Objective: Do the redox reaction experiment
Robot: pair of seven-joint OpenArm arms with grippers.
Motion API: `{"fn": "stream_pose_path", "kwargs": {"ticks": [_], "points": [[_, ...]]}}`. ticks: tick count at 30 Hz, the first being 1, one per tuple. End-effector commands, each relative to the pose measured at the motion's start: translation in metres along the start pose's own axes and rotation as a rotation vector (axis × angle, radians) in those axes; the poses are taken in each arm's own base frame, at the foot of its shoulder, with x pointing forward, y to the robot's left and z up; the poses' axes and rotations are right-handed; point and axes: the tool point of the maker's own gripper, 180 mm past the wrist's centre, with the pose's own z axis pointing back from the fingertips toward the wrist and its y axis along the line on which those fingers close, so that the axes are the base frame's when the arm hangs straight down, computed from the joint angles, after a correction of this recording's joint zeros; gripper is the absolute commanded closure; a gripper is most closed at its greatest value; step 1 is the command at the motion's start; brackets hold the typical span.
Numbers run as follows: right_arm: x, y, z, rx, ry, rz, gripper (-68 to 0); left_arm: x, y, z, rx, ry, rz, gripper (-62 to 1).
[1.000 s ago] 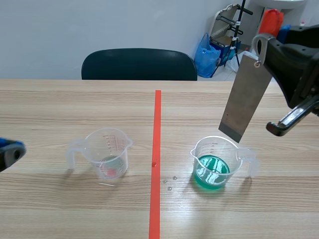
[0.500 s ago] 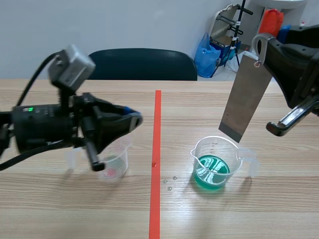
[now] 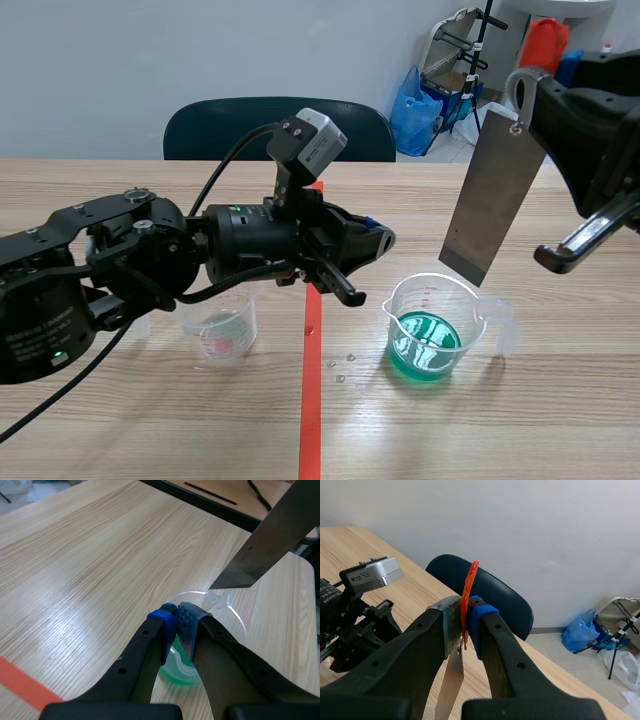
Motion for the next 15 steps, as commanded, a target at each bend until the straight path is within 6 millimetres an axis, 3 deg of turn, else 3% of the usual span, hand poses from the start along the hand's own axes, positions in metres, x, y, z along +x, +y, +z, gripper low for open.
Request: {"fn": "stream_pose_path", "kwargs": {"ticks": [1,6,15], "points": [[0.013,-0.001,-0.001,0.0,-0.041,0.006,-1.3,0.022,-0.013,-0.007,-0.051,-0.055,-0.022,-2.5],[0.013,-0.001,-0.001,0.0,-0.041,0.006,-1.3,0.03,-0.028,-0.019,-0.104,-0.052,-0.032,-2.5],[0.013,-0.001,-0.001,0.0,-0.041,0.006,-1.3,0.03,-0.029,-0.019,-0.11,-0.054,-0.032,-2.6]]}}
